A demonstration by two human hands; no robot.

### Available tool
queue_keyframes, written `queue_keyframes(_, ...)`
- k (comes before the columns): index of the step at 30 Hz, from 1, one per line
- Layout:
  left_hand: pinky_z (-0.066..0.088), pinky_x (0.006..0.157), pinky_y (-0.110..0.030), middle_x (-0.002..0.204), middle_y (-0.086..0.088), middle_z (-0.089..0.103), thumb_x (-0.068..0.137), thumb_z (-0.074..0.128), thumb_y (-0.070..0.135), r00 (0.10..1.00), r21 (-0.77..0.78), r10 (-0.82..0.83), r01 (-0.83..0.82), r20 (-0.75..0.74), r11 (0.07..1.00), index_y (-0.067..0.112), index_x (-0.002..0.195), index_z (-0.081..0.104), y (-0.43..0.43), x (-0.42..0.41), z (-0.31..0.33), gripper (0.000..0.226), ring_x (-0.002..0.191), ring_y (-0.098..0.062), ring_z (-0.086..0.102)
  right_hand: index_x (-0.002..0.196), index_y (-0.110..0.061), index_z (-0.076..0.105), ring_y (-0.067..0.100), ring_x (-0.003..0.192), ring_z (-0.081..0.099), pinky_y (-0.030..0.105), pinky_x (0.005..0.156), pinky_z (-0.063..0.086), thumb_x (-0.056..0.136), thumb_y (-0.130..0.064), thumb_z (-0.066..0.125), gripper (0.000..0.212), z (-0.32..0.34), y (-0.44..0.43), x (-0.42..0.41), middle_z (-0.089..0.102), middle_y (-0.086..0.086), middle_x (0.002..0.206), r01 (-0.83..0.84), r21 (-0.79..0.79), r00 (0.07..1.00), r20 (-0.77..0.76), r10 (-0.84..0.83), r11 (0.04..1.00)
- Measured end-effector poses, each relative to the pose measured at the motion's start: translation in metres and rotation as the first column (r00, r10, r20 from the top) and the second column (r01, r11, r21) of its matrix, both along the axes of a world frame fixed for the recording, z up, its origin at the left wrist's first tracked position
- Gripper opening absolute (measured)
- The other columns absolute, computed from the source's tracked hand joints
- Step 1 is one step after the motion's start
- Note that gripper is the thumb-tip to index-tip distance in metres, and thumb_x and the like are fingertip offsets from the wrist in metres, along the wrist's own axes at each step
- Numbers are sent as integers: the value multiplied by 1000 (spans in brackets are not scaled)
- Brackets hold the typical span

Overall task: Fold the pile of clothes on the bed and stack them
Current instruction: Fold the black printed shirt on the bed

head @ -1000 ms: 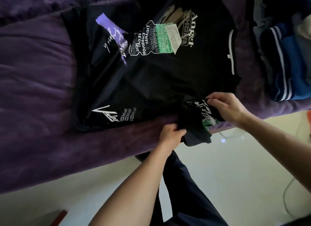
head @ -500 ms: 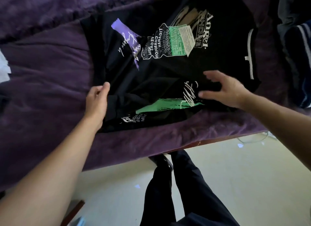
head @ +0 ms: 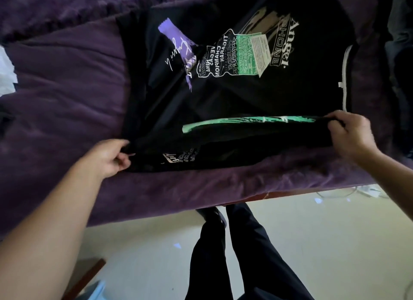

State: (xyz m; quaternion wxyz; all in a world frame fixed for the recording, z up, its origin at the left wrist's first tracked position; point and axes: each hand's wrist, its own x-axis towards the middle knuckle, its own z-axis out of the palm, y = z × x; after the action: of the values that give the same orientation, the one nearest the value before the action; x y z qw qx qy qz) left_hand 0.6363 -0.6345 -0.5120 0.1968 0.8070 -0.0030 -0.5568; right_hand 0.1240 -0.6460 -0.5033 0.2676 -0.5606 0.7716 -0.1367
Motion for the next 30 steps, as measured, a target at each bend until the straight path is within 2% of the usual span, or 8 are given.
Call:
queue_keyframes(3,36,30,-12,79,-10,50,99,42,11,999,80,50,-49,-9,996,9,85,49,-6,7,3,16,28,-3,34,81,-10,70,17,63,52,15,48,37,86,-18,60,14,-1,-11,-6,59,4,64,-31,204,995,97,11,978)
queue_keyframes(5,54,47,-25,90,-15,58,94,53,13,976,1,-94,96,198,995,9,101,55,-8,-3,0,9,57,-17,59,86,-15,73,19,71,58,13,55,42,85,-24,68,10,-1,-19,-9,65,3,72,-76,277,996,60,61,958)
queue_keyframes(7,53,83,-40,111,-17,60,85,66,21,705,-72,-309,454,638,888,12,116,59,-4,-15,-10,33,97,-32,59,95,-22,72,25,85,64,26,74,50,84,-32,70,15,-3,-26,-10,71,2,85,-124,280,983,-95,156,952)
queue_keyframes(9,42,95,-42,119,-15,56,80,68,35,375,-105,-366,806,852,582,17,122,58,4,-37,-12,47,112,-32,50,107,-26,68,28,97,65,39,84,52,84,-39,67,26,-4,-27,-4,73,1,98,-124,216,959,-226,173,968)
queue_keyframes(13,35,99,-44,126,-6,56,71,76,48,-60,184,-657,975,751,122,24,132,50,16,-66,-27,70,121,-28,47,127,-28,55,31,112,60,43,91,49,80,-53,69,55,-11,-17,18,66,5,119,-141,270,954,-219,204,952)
queue_keyframes(18,45,79,-36,99,-9,68,80,69,14,242,-24,-675,949,697,316,10,97,71,5,-32,-13,17,94,-31,60,98,-9,73,21,79,60,31,71,46,85,-31,72,26,-7,-6,25,69,14,87,-119,376,993,44,110,919)
queue_keyframes(24,40,71,-31,73,-9,68,84,64,9,529,-222,-829,844,182,489,18,77,72,2,21,34,14,71,-16,57,72,-23,67,4,56,53,11,52,39,90,-31,65,20,41,12,6,63,0,63,-198,166,975,130,178,966)
queue_keyframes(30,46,76,-34,85,-11,66,77,78,23,518,-25,-707,815,482,580,11,96,67,-20,11,0,25,81,-23,59,105,-22,68,39,93,60,41,77,47,89,-41,62,26,22,-23,25,67,13,95,-173,206,920,-316,233,963)
